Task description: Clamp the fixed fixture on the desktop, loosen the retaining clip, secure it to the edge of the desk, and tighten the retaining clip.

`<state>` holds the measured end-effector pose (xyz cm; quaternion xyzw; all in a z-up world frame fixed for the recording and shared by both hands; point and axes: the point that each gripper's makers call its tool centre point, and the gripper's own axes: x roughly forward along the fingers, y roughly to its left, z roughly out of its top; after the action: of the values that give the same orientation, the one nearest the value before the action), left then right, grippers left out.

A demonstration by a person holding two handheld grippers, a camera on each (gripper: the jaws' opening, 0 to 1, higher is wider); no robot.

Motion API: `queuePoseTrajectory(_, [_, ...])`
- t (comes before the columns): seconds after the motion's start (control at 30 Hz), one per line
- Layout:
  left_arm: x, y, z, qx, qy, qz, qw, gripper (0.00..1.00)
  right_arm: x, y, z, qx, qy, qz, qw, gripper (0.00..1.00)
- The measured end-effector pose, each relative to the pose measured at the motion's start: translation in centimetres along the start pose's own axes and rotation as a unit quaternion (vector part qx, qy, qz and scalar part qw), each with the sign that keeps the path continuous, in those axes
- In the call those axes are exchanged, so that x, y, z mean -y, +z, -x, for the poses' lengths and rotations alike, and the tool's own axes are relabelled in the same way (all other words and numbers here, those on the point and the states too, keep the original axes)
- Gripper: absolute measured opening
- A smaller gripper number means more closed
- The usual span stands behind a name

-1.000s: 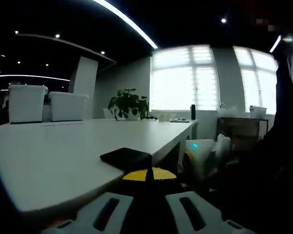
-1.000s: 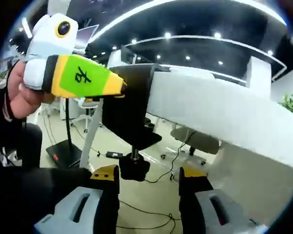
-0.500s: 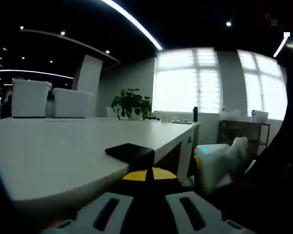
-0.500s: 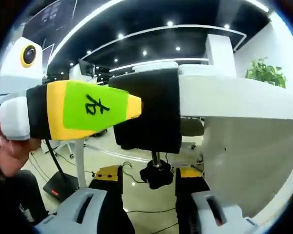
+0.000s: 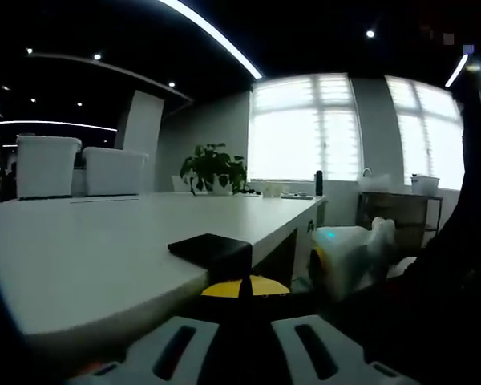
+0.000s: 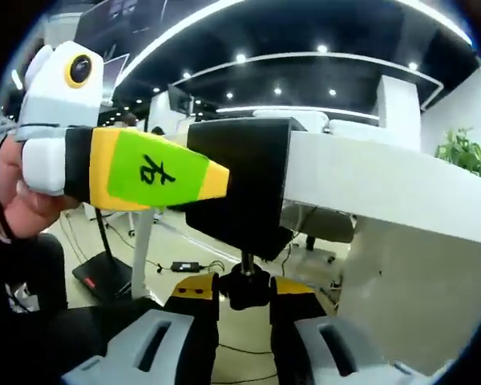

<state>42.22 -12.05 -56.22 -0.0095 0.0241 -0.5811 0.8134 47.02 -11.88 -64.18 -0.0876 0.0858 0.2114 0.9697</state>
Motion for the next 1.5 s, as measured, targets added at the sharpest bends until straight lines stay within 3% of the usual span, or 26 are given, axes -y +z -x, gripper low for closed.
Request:
queuePoseTrajectory(0.1, [0.3, -0.2, -0.2, -0.004, -0.002, -0.005, 1.0000, 0.03, -0.2, 0.1, -0.1, 0.006, 0.044, 0.024, 0.9987, 0.22])
queuePoseTrajectory(0.17, [0.4, -0.2, -0.2, -0.006, -0.004, -0.008, 0.9999, 0.03, -0.3, 0.1, -0.2, 0.005, 0.063, 0.013, 0.9979, 0.22])
queuePoseTrajectory(0.2, [0.4, -0.2, -0.2, -0.007, -0.005, -0.009, 0.9999, 0.03, -0.5, 0.2, -0.1, 0.012, 0.085, 0.041, 0.9954, 0.22])
queuePoseTrajectory(0.3, [0.5, -0.3, -0.2, -0.009, -0.008, -0.009, 0.9999, 0.03, -0.8, 0.2, 0.0, 0.016, 0.130, 0.027, 0.9911, 0.22])
queuePoseTrajectory(0.43, [0.6, -0.3, -0.3, -0.007, -0.012, -0.007, 0.9999, 0.03, -0.9, 0.2, -0.3, 0.026, 0.166, 0.043, 0.9848, 0.22])
queuePoseTrajectory(0.8, [0.7, -0.4, -0.2, -0.015, -0.012, -0.013, 0.9997, 0.03, -1.2, 0.3, -0.2, 0.030, 0.190, 0.040, 0.9804, 0.23])
queuePoseTrajectory(0.87, [0.7, -0.3, -0.2, -0.024, -0.008, -0.030, 0.9992, 0.03, -1.1, 0.2, 0.0, 0.020, 0.185, 0.038, 0.9818, 0.23])
queuePoseTrajectory(0.9, [0.8, -0.2, -0.2, -0.024, -0.006, -0.033, 0.9992, 0.03, -1.0, -0.1, 0.2, 0.005, 0.166, 0.013, 0.9860, 0.23])
queuePoseTrajectory(1.0, [0.6, -0.2, -0.1, -0.022, -0.003, -0.030, 0.9993, 0.03, -1.2, 0.2, 0.5, 0.017, 0.128, -0.029, 0.9912, 0.29])
queuePoseTrajectory(1.13, [0.4, -0.1, 0.2, -0.021, 0.001, -0.026, 0.9994, 0.03, -0.8, 0.2, 0.5, 0.029, 0.033, -0.083, 0.9956, 0.38])
queuePoseTrajectory(1.2, [0.2, 0.1, 0.5, -0.016, 0.003, -0.024, 0.9996, 0.03, -0.6, -0.5, 0.5, 0.015, -0.027, -0.090, 0.9954, 0.45])
queuePoseTrajectory(1.27, [0.1, 0.2, 0.7, -0.012, 0.005, -0.021, 0.9997, 0.03, -0.5, -0.9, 0.4, 0.005, -0.054, -0.106, 0.9929, 0.47])
queuePoseTrajectory(1.33, [0.1, 0.2, 0.8, -0.011, 0.006, -0.018, 0.9998, 0.03, -0.3, -0.2, 0.7, 0.015, -0.088, -0.085, 0.9924, 0.51])
queuePoseTrajectory(1.4, [0.0, 0.0, 0.7, -0.011, 0.005, -0.015, 0.9998, 0.03, -0.8, 0.5, 0.9, 0.020, -0.094, -0.078, 0.9923, 0.58])
queuePoseTrajectory(1.5, [0.0, -0.3, 0.6, -0.012, 0.004, -0.011, 0.9999, 0.03, -0.4, 0.4, 0.3, 0.010, -0.104, -0.082, 0.9912, 0.56])
